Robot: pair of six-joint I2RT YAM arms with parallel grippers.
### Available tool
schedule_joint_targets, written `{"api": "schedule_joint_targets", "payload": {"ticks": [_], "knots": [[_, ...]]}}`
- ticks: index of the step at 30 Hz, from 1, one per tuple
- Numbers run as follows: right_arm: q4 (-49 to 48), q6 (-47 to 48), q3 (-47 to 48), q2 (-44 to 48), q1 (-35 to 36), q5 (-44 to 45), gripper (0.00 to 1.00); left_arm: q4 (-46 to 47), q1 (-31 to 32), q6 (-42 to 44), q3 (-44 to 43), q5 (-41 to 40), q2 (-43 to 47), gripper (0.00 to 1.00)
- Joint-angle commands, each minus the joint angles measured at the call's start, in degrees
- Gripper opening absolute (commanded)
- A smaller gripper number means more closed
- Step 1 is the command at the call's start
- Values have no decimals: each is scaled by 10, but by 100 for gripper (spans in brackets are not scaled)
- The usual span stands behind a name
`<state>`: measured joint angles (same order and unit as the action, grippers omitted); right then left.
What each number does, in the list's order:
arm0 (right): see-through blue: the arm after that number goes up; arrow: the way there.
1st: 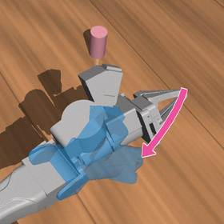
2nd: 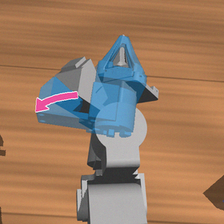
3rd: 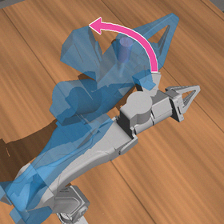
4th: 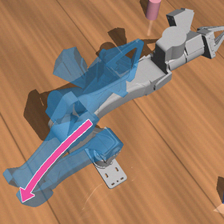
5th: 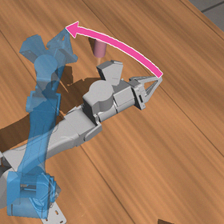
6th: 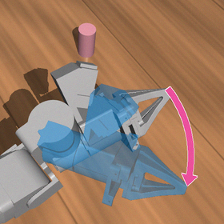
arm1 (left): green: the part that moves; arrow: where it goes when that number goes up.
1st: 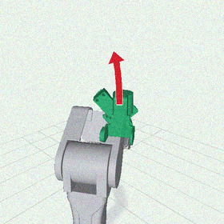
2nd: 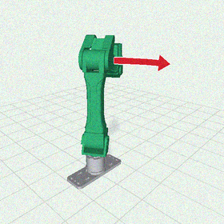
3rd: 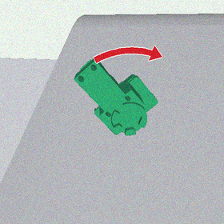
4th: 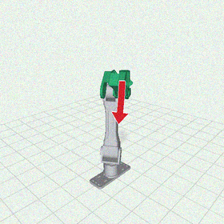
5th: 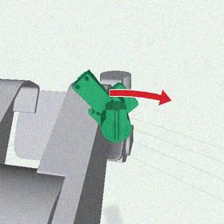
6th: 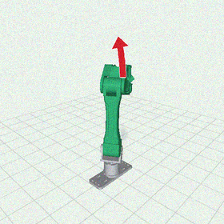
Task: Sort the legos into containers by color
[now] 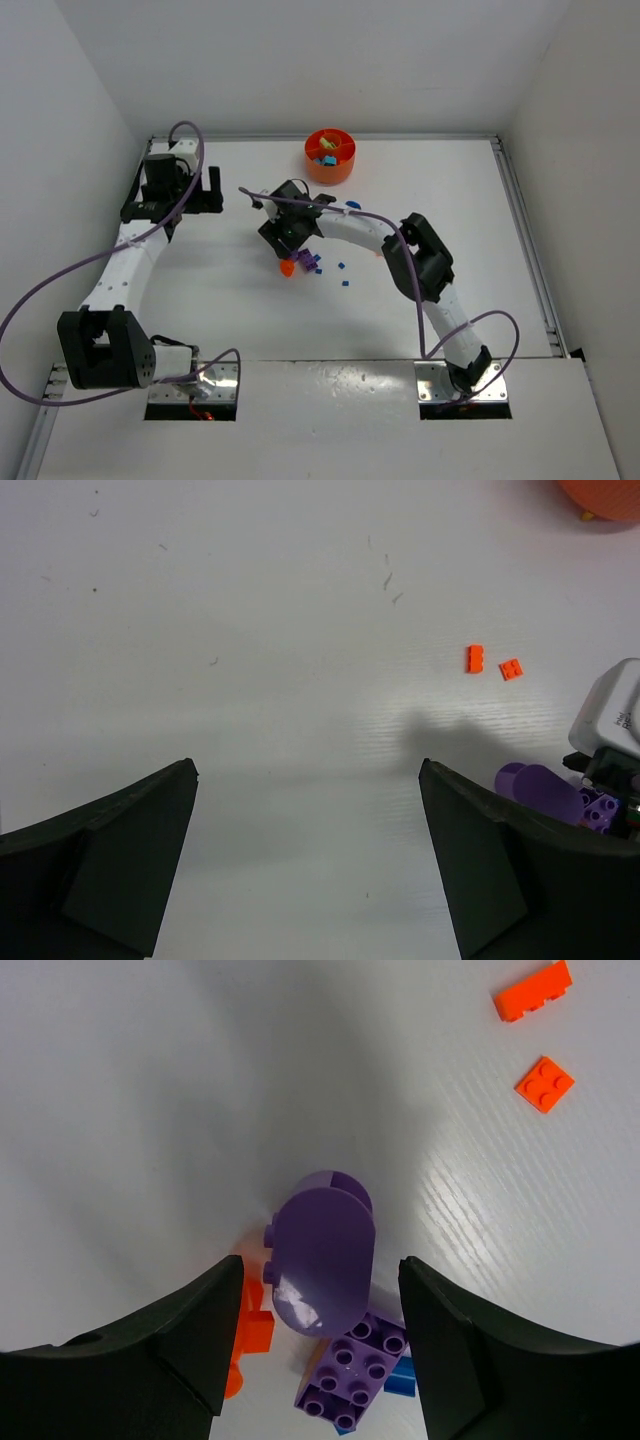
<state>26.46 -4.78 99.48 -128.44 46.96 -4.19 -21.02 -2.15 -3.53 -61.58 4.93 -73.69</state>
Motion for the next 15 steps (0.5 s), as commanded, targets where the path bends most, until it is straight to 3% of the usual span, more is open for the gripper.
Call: {"api": "schedule_joint_targets", "payload": {"ticks": [1, 9, 12, 15], "knots": [[3, -8, 32, -15, 9, 23, 65, 20, -12, -13, 7, 22, 15, 100], [15, -8, 57, -49, 9, 29, 65, 20, -22, -8, 7, 32, 15, 100], [37, -8, 96, -64, 9, 16, 65, 20, -22, -8, 12, 39, 10, 100], [120, 4, 178, -103, 3, 9, 65, 20, -22, -8, 12, 44, 10, 100]]}}
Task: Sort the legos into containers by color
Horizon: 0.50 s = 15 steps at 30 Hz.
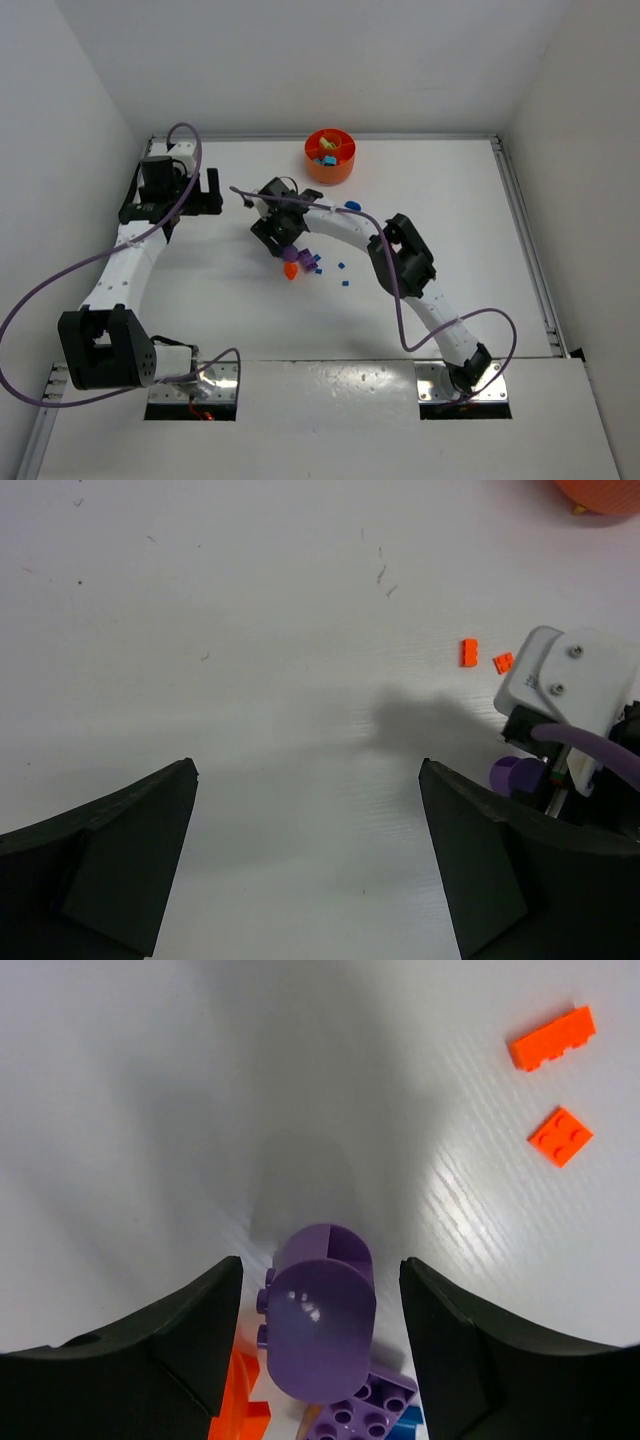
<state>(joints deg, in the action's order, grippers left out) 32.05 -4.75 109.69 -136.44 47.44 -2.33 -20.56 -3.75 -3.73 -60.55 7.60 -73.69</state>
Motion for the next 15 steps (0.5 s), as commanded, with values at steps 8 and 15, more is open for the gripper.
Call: {"api": "schedule_joint_targets", "payload": {"ticks": [8, 15], "knots": [[110, 48, 100, -33, 5, 7, 65, 26, -12, -6, 14, 23, 10, 100], [136, 55, 94, -33, 5, 7, 64, 32, -17, -6, 14, 23, 10, 100]]}}
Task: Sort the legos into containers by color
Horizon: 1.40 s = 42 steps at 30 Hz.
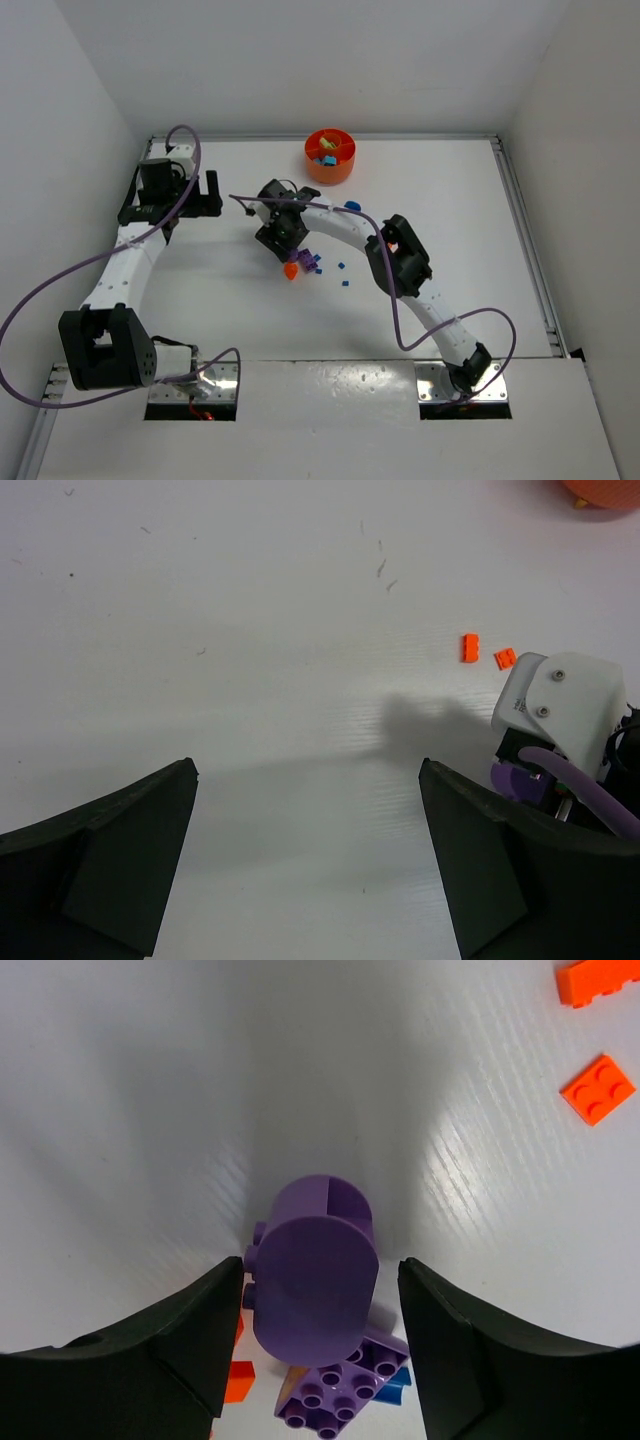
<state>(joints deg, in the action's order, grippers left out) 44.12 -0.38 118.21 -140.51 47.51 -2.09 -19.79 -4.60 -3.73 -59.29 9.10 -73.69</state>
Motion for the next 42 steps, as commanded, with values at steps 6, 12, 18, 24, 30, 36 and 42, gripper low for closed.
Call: {"api": "schedule_joint_targets", "payload": {"ticks": [6, 12, 18, 24, 30, 36, 42], "knots": [[20, 16, 14, 2, 5, -7, 52, 24, -14, -6, 12, 14, 10, 100], [33, 21, -20, 20, -1, -13, 20, 24, -19, -6, 17, 19, 21, 100], [2, 84, -179, 174, -21, 40, 16, 41, -19, -12, 22, 31, 21, 100], [-30, 142, -305, 332, -39, 51, 13, 47, -19, -17, 22, 43, 21, 100], [8, 177, -414, 413, -56, 59, 9, 47, -19, -12, 28, 43, 27, 100], [33, 188, -549, 454, -75, 83, 7, 47, -19, -12, 33, 43, 32, 100], [19, 216, -634, 484, -114, 103, 7, 52, -19, -7, 33, 49, 32, 100]]}}
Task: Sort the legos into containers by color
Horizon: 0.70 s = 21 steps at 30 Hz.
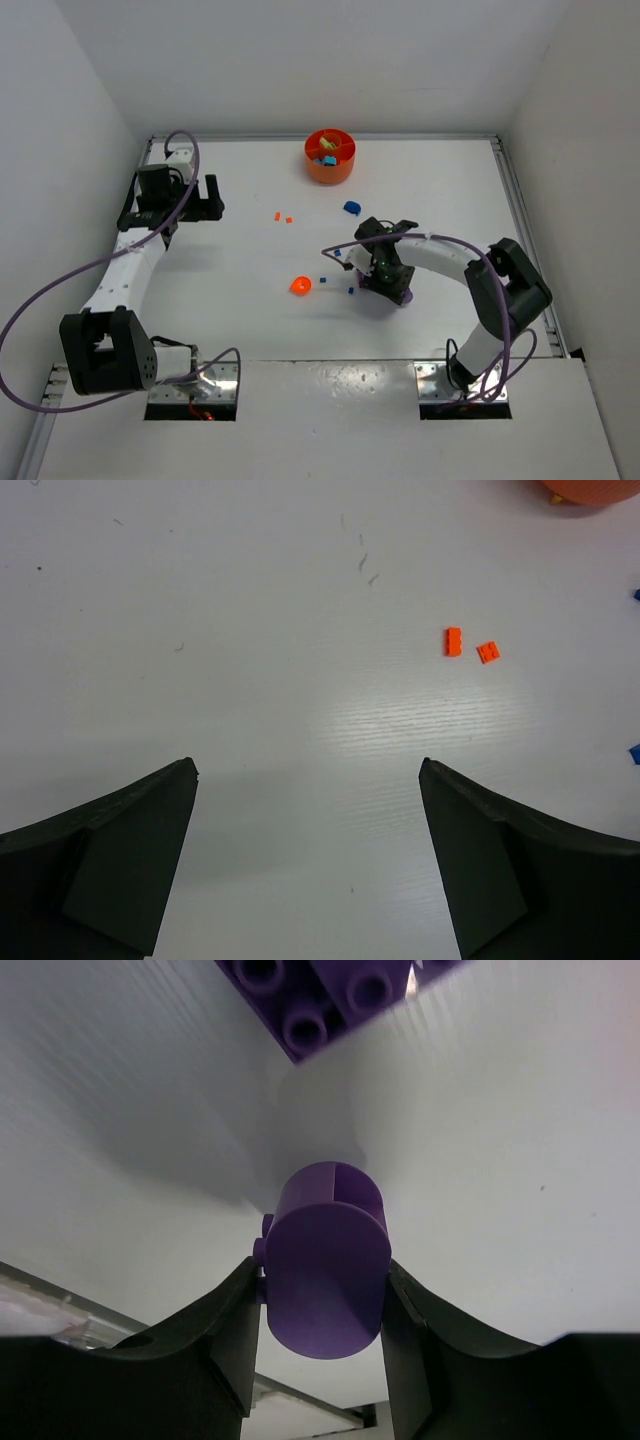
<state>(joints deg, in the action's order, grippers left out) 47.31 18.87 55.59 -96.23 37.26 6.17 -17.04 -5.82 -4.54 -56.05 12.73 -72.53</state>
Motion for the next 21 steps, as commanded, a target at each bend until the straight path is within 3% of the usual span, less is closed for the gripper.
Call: {"api": "schedule_joint_targets", "payload": {"ticks": [1, 4, 7, 8, 9, 21], "knots": [[-13, 23, -14, 41, -19, 20, 7, 24, -7, 1, 1, 12, 15, 100], [-13, 28, -8, 3, -31, 13, 10, 24, -7, 1, 1, 18, 15, 100], [5, 28, 13, -23, -38, 2, 24, 24, -7, 1, 1, 18, 15, 100], [15, 28, 26, -38, -38, 2, 35, 24, -7, 1, 1, 18, 15, 100], [16, 28, 32, -44, -38, 2, 40, 24, -7, 7, 1, 12, 21, 100], [76, 40, 114, -106, -43, -4, 59, 30, -7, 12, 6, 12, 21, 100]]}}
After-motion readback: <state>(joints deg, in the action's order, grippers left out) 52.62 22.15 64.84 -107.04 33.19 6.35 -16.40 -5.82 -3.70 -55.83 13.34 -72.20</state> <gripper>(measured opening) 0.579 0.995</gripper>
